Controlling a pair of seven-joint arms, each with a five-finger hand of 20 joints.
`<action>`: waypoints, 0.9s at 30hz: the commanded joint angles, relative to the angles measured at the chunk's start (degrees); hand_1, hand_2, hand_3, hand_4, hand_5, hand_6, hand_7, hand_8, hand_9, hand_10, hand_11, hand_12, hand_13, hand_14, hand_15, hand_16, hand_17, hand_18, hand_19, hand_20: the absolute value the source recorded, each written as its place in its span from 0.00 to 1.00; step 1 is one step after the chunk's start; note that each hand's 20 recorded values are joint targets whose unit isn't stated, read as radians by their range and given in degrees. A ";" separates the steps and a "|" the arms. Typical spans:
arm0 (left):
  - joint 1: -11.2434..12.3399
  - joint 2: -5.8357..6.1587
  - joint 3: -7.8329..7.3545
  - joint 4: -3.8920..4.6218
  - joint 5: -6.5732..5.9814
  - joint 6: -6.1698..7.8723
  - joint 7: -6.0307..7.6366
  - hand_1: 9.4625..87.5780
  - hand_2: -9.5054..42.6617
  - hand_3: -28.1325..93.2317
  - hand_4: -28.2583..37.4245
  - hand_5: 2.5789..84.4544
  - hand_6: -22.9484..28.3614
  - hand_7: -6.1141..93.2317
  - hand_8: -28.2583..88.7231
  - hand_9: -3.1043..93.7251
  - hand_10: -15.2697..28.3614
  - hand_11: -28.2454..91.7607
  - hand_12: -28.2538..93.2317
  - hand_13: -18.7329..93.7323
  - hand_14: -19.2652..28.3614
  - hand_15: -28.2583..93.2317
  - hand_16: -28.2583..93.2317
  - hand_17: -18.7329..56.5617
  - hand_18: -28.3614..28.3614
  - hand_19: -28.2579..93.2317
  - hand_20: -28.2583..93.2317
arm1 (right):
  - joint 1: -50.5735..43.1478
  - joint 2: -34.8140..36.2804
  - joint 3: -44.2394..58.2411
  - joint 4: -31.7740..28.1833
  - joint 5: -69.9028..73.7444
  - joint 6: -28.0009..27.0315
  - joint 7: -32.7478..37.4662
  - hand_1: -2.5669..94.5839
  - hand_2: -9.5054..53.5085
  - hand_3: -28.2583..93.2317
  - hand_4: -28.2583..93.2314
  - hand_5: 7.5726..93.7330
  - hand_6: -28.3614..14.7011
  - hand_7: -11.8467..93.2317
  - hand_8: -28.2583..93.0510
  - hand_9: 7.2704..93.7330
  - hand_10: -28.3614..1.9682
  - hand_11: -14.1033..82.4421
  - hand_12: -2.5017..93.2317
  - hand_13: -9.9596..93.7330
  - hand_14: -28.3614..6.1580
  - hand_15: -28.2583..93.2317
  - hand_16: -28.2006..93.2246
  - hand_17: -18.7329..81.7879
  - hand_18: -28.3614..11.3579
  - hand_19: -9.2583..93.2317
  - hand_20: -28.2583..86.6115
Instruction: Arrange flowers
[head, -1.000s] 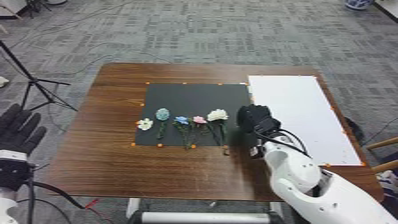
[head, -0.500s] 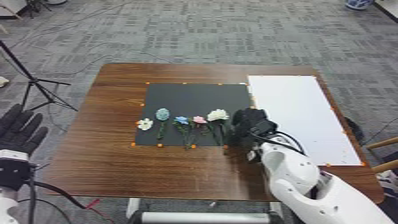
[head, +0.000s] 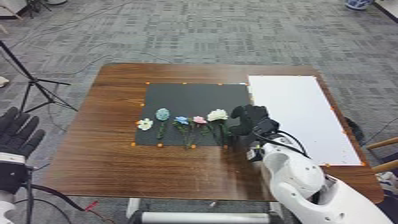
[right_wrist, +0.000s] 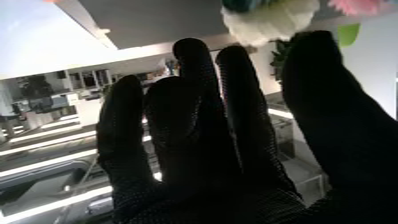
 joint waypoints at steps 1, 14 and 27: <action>0.63 -0.62 -0.86 -0.21 1.43 -1.82 -0.07 0.16 0.55 0.78 0.00 0.43 0.61 0.19 0.18 0.38 0.67 0.40 0.34 0.38 0.69 0.47 0.21 0.20 0.69 0.38 0.34 | -2.34 -2.02 6.97 -0.36 4.48 11.36 1.28 0.37 0.00 0.83 0.00 0.57 0.53 0.27 0.14 0.61 0.38 0.42 0.26 0.68 0.41 0.86 0.50 0.46 0.05 0.87 0.61; 1.21 -0.76 -4.40 -1.36 13.76 -0.65 -5.81 0.15 0.55 0.78 0.00 0.40 0.58 0.13 0.18 0.36 0.62 0.33 0.32 0.35 0.64 0.38 0.21 0.20 0.68 0.37 0.33 | -14.01 -9.11 30.05 -2.64 50.72 15.26 -20.63 0.13 0.35 0.82 0.03 0.46 0.49 0.21 0.16 0.48 0.24 0.27 0.19 0.47 0.23 0.65 0.36 0.35 0.12 0.64 0.50; 0.13 -0.65 -4.80 0.03 14.62 -5.37 -5.17 0.12 0.49 0.77 0.00 0.32 0.54 0.08 0.20 0.26 0.59 0.24 0.34 0.25 0.55 0.21 0.25 0.19 0.62 0.29 0.33 | -20.22 -13.70 37.45 0.12 79.00 2.65 -34.74 0.05 0.31 0.86 0.01 0.35 0.56 0.19 0.16 0.34 0.34 0.19 0.15 0.28 0.47 0.39 0.23 0.27 0.32 0.34 0.36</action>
